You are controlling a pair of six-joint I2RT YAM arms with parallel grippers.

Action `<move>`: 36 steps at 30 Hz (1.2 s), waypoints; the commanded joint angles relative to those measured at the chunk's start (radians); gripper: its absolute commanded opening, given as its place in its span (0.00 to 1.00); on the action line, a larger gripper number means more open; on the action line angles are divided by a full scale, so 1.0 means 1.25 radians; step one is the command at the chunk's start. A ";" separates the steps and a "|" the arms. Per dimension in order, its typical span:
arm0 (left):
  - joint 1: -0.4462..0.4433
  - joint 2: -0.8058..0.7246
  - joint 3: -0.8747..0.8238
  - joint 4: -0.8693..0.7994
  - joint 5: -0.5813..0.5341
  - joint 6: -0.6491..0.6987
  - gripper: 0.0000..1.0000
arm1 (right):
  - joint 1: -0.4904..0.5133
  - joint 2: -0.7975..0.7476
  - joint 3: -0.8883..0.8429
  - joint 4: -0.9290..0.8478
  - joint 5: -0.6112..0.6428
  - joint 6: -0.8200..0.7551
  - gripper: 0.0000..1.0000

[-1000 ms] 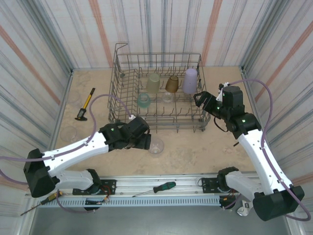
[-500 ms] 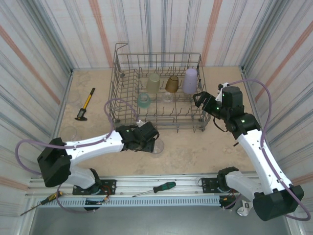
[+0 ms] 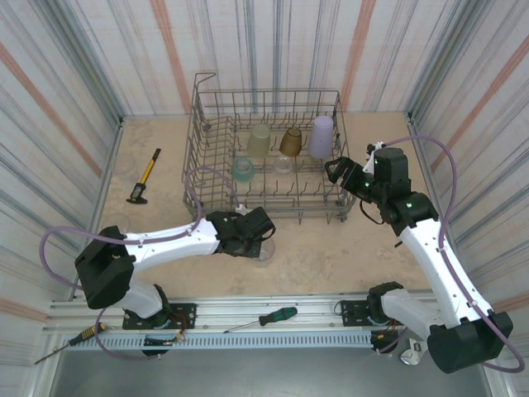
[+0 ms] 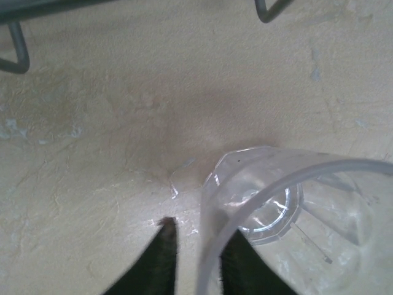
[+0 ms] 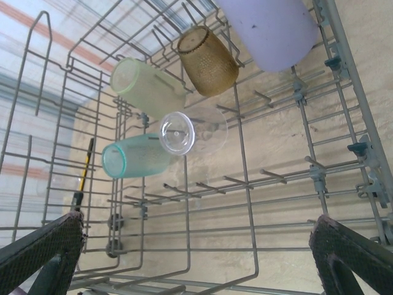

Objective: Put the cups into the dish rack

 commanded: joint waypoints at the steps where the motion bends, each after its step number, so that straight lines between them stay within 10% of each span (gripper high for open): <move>1: 0.005 0.011 0.034 -0.021 -0.022 0.002 0.06 | -0.005 -0.007 -0.014 -0.001 0.000 -0.025 0.99; 36: -0.033 -0.037 0.304 -0.136 0.038 0.201 0.00 | -0.014 -0.063 -0.049 -0.006 0.016 0.023 0.99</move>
